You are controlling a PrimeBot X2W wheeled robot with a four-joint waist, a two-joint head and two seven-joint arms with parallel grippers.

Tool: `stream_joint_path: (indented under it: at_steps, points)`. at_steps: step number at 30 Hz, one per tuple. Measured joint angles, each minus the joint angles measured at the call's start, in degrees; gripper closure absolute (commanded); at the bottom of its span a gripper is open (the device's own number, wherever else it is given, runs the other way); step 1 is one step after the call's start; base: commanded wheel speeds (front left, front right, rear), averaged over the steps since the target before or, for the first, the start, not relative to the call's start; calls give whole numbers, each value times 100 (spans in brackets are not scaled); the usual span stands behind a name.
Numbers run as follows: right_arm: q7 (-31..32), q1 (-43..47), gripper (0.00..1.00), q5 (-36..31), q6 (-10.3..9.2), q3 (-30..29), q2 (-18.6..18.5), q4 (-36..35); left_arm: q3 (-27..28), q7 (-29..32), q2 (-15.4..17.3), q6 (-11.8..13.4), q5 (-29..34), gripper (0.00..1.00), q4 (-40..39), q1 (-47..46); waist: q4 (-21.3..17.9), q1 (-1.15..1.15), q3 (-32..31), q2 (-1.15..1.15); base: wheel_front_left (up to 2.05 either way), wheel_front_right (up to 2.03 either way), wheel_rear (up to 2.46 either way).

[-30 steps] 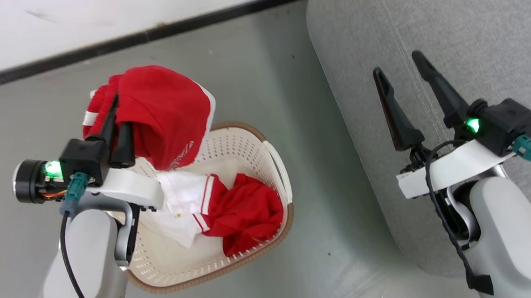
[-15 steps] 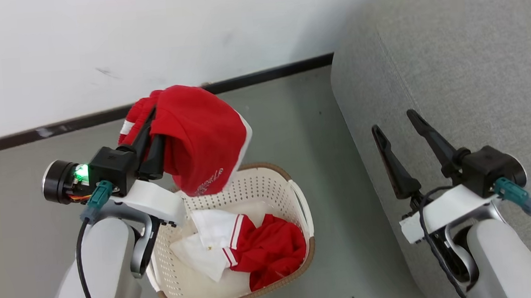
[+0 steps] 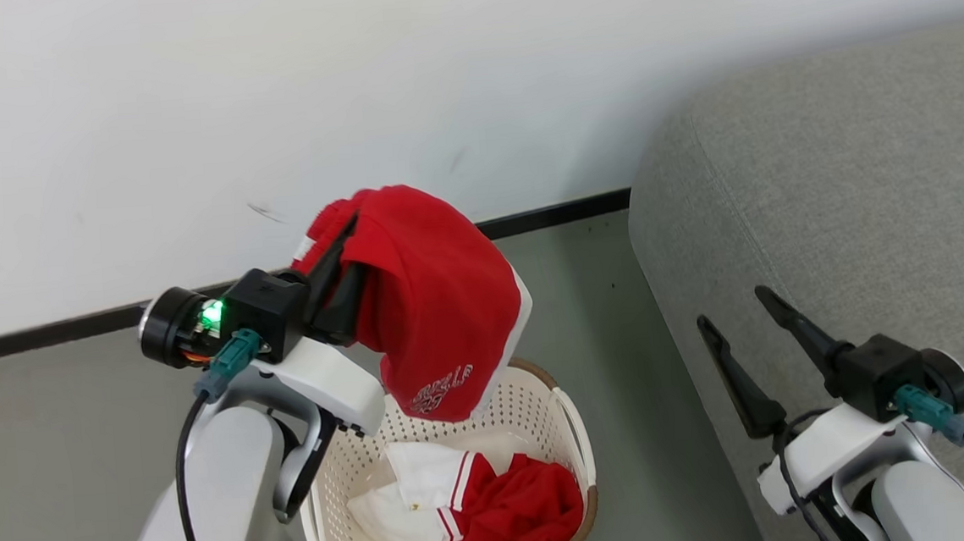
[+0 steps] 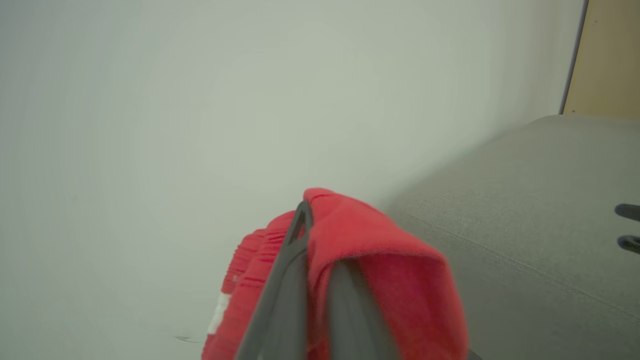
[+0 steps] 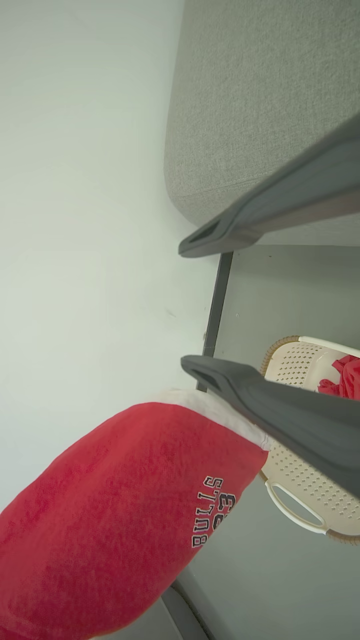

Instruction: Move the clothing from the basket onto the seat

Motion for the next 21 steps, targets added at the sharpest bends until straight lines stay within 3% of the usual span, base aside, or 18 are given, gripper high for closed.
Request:
stream_joint_path:
  at_steps: [8,21]
  points:
    - [0,62,0,179,0,382,-357,159,-241,319,-89,-113,-141,100,-325,107,98,0,-369,0,0,0,0]
    - [0,104,0,1099,0,1276,-761,558,-488,840,-124,-181,-455,100,-762,236,261,0,-740,0,0,0,0]
